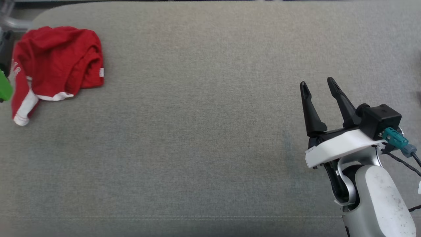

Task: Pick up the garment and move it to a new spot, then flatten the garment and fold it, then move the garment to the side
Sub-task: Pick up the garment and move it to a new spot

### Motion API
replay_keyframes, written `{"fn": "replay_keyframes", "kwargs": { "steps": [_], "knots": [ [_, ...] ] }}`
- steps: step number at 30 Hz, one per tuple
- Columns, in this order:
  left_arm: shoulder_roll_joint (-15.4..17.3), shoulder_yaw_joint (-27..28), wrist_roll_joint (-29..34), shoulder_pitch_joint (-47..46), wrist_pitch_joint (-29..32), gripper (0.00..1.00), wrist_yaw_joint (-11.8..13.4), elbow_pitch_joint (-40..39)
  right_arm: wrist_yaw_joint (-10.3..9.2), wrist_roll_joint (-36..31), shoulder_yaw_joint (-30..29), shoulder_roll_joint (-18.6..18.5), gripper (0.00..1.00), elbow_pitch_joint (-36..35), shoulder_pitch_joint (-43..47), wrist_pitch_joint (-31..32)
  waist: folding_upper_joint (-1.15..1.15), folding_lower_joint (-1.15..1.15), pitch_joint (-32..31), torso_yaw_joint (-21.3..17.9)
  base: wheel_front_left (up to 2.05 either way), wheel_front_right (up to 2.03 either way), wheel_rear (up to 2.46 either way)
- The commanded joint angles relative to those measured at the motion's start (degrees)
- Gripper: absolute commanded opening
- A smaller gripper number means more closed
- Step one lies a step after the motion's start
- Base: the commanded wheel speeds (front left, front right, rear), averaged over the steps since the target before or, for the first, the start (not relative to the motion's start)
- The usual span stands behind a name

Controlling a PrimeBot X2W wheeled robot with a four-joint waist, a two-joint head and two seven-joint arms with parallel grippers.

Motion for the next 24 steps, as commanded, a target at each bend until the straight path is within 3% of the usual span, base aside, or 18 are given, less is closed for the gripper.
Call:
{"fn": "replay_keyframes", "kwargs": {
  "steps": [1,9,18,24],
  "knots": [
    [0.89,0.58,-0.84,-1.48,0.68,1.0,-0.19,1.28,-0.03,-0.45,-0.06,-0.11,1.0,-0.66,-1.25,-0.28,0.0,-0.01,9.37,-8.24,0.0,0.0,0.0],
    [2.52,2.55,-3.76,-2.62,3.83,1.0,0.23,6.62,-0.02,-0.91,-1.21,-0.09,1.0,-2.58,-2.76,-1.12,0.0,-0.01,15.4,-10.86,0.0,0.0,0.0],
    [4.37,4.17,-7.67,-0.28,8.73,1.0,0.53,7.8,-0.02,-1.38,-2.09,-0.11,1.0,-3.59,-3.7,-1.06,0.0,-0.01,19.09,-10.72,0.0,0.0,0.0],
    [6.14,4.19,-6.56,0.94,8.19,1.0,2.08,7.72,-0.02,-2.09,-2.59,-0.11,1.0,-4.37,-5.06,-0.82,0.0,-0.01,21.28,-10.65,0.0,0.0,0.0]
  ]
}}
